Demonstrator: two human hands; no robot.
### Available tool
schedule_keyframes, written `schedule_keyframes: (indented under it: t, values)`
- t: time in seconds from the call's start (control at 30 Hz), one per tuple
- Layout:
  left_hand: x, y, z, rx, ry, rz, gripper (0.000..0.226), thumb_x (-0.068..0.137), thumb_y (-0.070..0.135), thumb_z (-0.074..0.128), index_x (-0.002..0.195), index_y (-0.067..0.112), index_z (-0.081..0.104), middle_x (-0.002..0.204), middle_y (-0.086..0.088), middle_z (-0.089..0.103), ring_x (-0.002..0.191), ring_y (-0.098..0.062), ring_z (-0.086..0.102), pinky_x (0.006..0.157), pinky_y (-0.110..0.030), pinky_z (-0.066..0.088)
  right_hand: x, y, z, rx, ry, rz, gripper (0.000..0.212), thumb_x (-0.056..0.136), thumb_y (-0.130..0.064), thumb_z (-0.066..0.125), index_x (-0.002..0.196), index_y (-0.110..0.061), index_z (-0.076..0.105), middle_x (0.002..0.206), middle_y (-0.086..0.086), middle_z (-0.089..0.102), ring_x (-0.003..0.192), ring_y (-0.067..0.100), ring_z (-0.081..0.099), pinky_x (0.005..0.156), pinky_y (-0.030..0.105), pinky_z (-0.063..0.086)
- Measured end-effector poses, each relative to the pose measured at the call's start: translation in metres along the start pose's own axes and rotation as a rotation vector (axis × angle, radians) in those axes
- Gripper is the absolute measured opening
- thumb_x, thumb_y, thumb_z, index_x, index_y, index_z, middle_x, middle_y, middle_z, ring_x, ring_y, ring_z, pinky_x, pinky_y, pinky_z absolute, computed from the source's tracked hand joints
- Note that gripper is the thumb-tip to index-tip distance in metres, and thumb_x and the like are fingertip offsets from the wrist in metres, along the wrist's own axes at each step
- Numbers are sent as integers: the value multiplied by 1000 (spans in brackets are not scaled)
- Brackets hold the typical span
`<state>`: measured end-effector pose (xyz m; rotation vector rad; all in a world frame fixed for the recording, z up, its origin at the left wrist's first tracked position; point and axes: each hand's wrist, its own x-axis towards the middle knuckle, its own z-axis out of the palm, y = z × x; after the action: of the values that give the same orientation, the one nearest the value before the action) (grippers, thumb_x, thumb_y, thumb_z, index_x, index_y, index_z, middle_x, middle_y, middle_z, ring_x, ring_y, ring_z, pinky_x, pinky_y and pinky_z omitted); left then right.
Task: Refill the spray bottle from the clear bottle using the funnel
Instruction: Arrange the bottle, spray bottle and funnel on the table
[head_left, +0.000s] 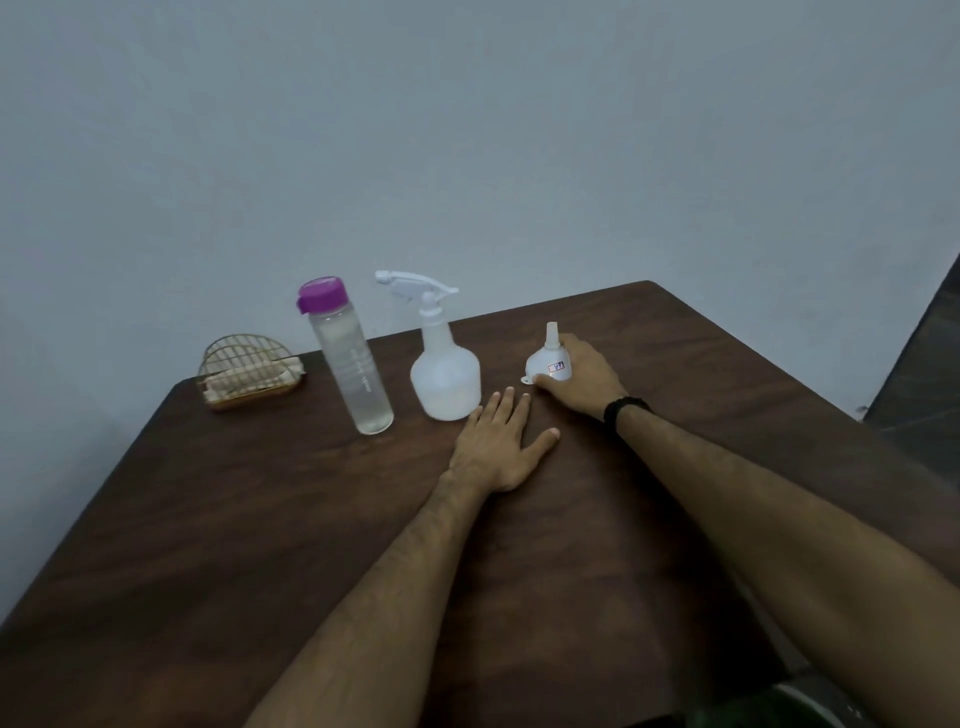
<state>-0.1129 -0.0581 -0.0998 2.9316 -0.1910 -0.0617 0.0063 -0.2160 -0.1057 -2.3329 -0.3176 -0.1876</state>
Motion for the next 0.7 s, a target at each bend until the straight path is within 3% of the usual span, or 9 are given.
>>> schedule_keyframes:
  t: [0.17, 0.27, 0.37, 0.43, 0.5, 0.6, 0.7]
  values:
    - [-37, -23, -4, -28, 15, 8, 78, 98, 68, 25, 162, 23, 11, 169, -1, 3, 156, -15, 2, 126, -37, 0, -26, -14, 7, 18, 39, 2, 60, 78, -43, 75, 129, -21, 51, 124, 1, 58, 113, 20, 57, 89, 33, 47]
    - [-52, -32, -9, -70, 29, 33, 78, 100, 64, 32, 161, 20, 15, 169, -2, 7, 156, -15, 5, 126, -35, 2, -38, -22, 8, 61, 75, 30, 76, 79, -45, 76, 141, -16, 43, 139, 6, 49, 129, 23, 48, 100, 36, 45]
    - [-66, -42, -15, -193, 108, 56, 76, 98, 56, 50, 158, 17, 28, 165, -4, 26, 151, -17, 24, 123, -32, 19, -54, -37, 4, 32, 276, -44, 80, 81, -42, 76, 142, -7, 39, 144, 11, 41, 134, 26, 40, 108, 42, 41]
    - [-75, -53, -24, -228, 216, 56, 67, 95, 50, 58, 152, 19, 40, 153, -2, 45, 140, -16, 41, 115, -31, 34, -64, -52, 6, -14, 440, -155, 63, 82, -39, 75, 131, -9, 50, 131, 10, 50, 120, 26, 47, 99, 43, 46]
    - [-81, -64, -38, -183, 374, 62, 54, 95, 45, 61, 143, 21, 51, 136, -1, 59, 123, -15, 52, 105, -32, 44, -75, -72, 14, 0, 483, -240, 49, 84, -39, 72, 122, -14, 55, 120, 5, 55, 108, 21, 51, 93, 41, 49]
    - [-83, -82, -68, -179, 661, 79, 34, 94, 34, 65, 123, 17, 63, 110, -1, 66, 99, -12, 58, 89, -37, 53, -88, -109, 37, 87, 390, -386, 37, 88, -34, 69, 116, -14, 58, 113, 2, 57, 102, 16, 54, 93, 41, 50]
    - [-81, -97, -104, -162, 967, 62, 24, 90, 27, 67, 108, 12, 65, 96, -3, 65, 87, -12, 52, 77, -36, 51, -98, -150, 55, 231, 258, -418, 38, 88, -30, 70, 120, -15, 55, 117, 0, 55, 101, 14, 55, 86, 36, 53]
